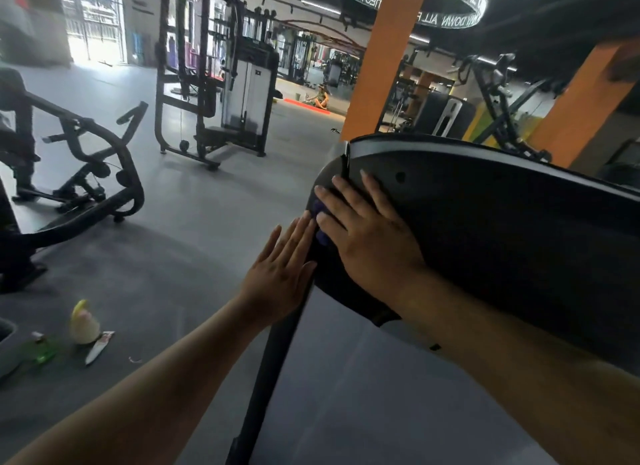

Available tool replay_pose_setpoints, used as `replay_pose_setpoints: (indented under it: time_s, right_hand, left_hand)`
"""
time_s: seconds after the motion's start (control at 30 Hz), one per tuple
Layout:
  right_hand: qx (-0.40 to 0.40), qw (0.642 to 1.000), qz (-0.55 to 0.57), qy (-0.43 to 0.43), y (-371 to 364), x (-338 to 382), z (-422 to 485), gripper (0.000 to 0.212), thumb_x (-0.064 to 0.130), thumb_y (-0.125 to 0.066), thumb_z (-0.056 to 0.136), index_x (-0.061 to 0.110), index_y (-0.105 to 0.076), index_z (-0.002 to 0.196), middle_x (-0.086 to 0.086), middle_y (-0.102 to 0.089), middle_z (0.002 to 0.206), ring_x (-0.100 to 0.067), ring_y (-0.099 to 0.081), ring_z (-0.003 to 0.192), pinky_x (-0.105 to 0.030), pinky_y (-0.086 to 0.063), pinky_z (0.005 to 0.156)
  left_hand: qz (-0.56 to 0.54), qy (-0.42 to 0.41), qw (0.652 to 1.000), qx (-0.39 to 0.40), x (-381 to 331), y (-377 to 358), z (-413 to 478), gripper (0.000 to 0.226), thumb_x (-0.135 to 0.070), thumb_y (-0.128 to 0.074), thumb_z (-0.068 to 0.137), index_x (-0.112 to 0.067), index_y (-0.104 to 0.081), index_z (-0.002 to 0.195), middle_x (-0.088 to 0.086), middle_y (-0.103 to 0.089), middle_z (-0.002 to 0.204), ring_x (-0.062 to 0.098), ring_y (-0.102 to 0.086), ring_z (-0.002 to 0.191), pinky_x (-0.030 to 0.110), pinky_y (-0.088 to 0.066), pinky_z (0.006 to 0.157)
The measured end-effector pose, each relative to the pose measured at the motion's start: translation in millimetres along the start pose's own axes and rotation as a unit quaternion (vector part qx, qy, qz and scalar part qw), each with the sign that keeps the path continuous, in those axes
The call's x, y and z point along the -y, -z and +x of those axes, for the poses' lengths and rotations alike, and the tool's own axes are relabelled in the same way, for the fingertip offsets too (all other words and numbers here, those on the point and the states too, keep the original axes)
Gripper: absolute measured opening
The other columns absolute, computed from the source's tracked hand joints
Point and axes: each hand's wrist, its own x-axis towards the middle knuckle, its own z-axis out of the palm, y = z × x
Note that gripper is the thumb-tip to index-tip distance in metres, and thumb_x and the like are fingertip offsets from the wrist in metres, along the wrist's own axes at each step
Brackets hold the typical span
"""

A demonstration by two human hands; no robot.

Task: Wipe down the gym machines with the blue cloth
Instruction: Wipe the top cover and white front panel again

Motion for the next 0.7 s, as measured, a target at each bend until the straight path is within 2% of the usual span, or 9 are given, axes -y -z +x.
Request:
replay_pose_setpoints:
  time_s: [0.1, 0.2, 0.27, 0.37, 0.43, 0.53, 0.6, 0.63, 0.7]
  right_hand:
    - [-0.02, 0.999, -0.011, -0.044, 6, -4, 4, 0.05, 0.024, -0.03, 0.112, 0.012, -0.054, 0.154, -0.012, -0.033, 0.175, -0.035, -0.021, 0.166, -0.059, -0.005, 0.134]
    - [0.053, 0.996, -0.048, 0.058, -20, 19, -28, 0.057, 0.027, -0.026, 0.115, 0.005, -0.037, 0.166, -0.017, -0.018, 0.179, -0.039, -0.016, 0.166, -0.058, -0.006, 0.135]
    - [0.064, 0.992, -0.055, 0.094, -28, 15, -39, 0.056, 0.027, -0.026, 0.115, 0.008, -0.037, 0.167, -0.016, -0.016, 0.18, -0.038, -0.014, 0.166, -0.057, -0.009, 0.134]
    - [0.003, 1.0, -0.019, 0.012, -16, -1, -31, 0.052, 0.022, -0.029, 0.115, 0.013, -0.046, 0.163, -0.011, -0.027, 0.178, -0.035, -0.019, 0.166, -0.058, -0.012, 0.134]
    - [-0.003, 1.0, -0.029, 0.003, -18, 0, -40, 0.053, 0.019, -0.026, 0.114, 0.012, -0.044, 0.163, -0.011, -0.025, 0.178, -0.037, -0.019, 0.166, -0.06, -0.012, 0.134]
    - [0.083, 0.987, -0.058, 0.126, -38, 21, -75, 0.061, 0.023, -0.021, 0.11, 0.01, -0.04, 0.166, -0.015, -0.023, 0.178, -0.039, -0.019, 0.165, -0.059, -0.004, 0.135]
    - [0.118, 0.979, -0.059, 0.156, -38, 18, -83, 0.063, 0.027, -0.023, 0.108, 0.012, -0.038, 0.167, -0.014, -0.02, 0.179, -0.037, -0.015, 0.166, -0.057, 0.001, 0.134]
    - [0.097, 0.985, -0.051, 0.136, -33, 10, -80, 0.061, 0.026, -0.028, 0.108, 0.014, -0.04, 0.166, -0.012, -0.02, 0.179, -0.036, -0.013, 0.167, -0.057, 0.0, 0.135]
    - [0.022, 0.998, -0.031, 0.04, -20, -7, -74, 0.055, 0.019, -0.039, 0.11, 0.018, -0.045, 0.164, -0.008, -0.022, 0.179, -0.035, -0.013, 0.167, -0.06, -0.005, 0.134]
  left_hand:
    - [-0.007, 0.01, 1.0, -0.004, -2, -3, -1, 0.063, -0.029, -0.039, 0.118, 0.001, -0.022, 0.171, 0.017, -0.016, 0.181, 0.029, -0.017, 0.169, 0.058, -0.026, 0.133]
    - [-0.006, -0.006, 1.0, 0.007, 2, -2, -3, 0.062, -0.027, -0.038, 0.118, -0.001, -0.022, 0.171, 0.016, -0.015, 0.182, 0.03, -0.016, 0.169, 0.059, -0.026, 0.133]
    - [0.007, -0.018, 1.0, 0.012, 6, 0, -5, 0.061, -0.027, -0.036, 0.118, -0.002, -0.022, 0.171, 0.015, -0.014, 0.182, 0.031, -0.015, 0.169, 0.061, -0.026, 0.132]
    - [0.014, -0.008, 1.0, 0.005, 6, 2, -6, 0.06, -0.029, -0.035, 0.119, -0.005, -0.021, 0.172, 0.013, -0.015, 0.182, 0.029, -0.016, 0.169, 0.061, -0.027, 0.132]
    - [0.014, -0.003, 1.0, -0.001, 4, 2, -5, 0.062, -0.026, -0.04, 0.118, -0.004, -0.021, 0.172, 0.013, -0.017, 0.182, 0.029, -0.018, 0.168, 0.061, -0.028, 0.131]
    - [0.014, -0.016, 1.0, 0.003, 2, 4, -4, 0.065, -0.025, -0.043, 0.116, -0.003, -0.018, 0.172, 0.016, -0.016, 0.181, 0.031, -0.018, 0.168, 0.063, -0.029, 0.131]
    - [0.017, -0.035, 0.999, 0.007, 1, 7, -4, 0.067, -0.025, -0.044, 0.116, -0.004, -0.017, 0.173, 0.015, -0.015, 0.182, 0.032, -0.018, 0.168, 0.063, -0.027, 0.131]
    - [0.018, -0.042, 0.999, 0.0, -1, 9, -2, 0.066, -0.023, -0.047, 0.115, -0.004, -0.02, 0.172, 0.015, -0.017, 0.181, 0.031, -0.019, 0.168, 0.062, -0.027, 0.132]
    - [0.011, -0.044, 0.999, -0.028, -9, 12, 4, 0.063, -0.019, -0.049, 0.115, -0.002, -0.025, 0.171, 0.014, -0.022, 0.18, 0.03, -0.023, 0.167, 0.059, -0.028, 0.132]
